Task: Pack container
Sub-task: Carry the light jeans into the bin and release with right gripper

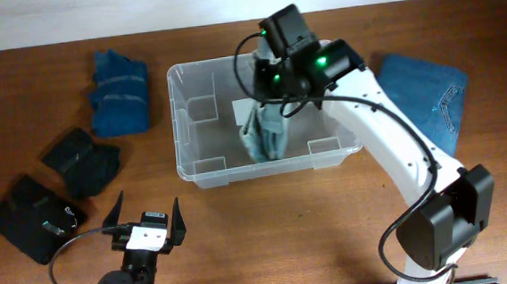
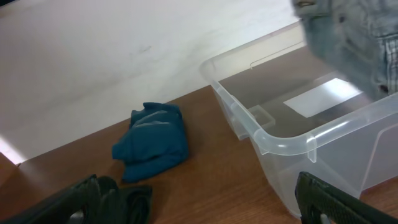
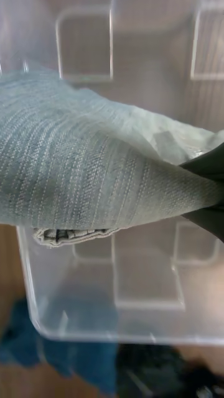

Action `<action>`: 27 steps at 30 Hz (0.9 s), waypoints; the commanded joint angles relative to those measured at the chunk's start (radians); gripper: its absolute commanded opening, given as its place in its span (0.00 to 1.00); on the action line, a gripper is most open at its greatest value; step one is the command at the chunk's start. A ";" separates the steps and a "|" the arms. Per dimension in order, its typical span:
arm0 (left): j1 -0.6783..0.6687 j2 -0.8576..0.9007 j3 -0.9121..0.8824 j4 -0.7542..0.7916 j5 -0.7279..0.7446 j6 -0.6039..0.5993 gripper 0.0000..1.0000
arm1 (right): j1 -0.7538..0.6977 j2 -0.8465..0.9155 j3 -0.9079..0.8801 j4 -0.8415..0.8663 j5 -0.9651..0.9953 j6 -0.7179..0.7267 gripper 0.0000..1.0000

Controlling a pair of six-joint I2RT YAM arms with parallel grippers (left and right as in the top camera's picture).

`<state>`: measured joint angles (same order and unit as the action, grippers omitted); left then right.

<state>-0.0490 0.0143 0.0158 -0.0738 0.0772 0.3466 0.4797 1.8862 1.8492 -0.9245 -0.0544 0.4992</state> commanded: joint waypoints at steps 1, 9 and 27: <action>0.006 -0.008 -0.007 -0.001 -0.003 -0.015 0.99 | 0.037 -0.015 0.013 0.017 -0.049 -0.037 0.04; 0.006 -0.008 -0.007 -0.001 -0.003 -0.015 0.99 | 0.027 0.001 -0.020 0.003 -0.045 -0.150 0.04; 0.006 -0.008 -0.007 -0.001 -0.003 -0.015 0.99 | -0.213 0.052 -0.086 -0.114 0.021 -0.295 0.58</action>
<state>-0.0490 0.0143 0.0158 -0.0738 0.0772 0.3466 0.3141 1.9461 1.7664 -1.0164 -0.0875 0.2749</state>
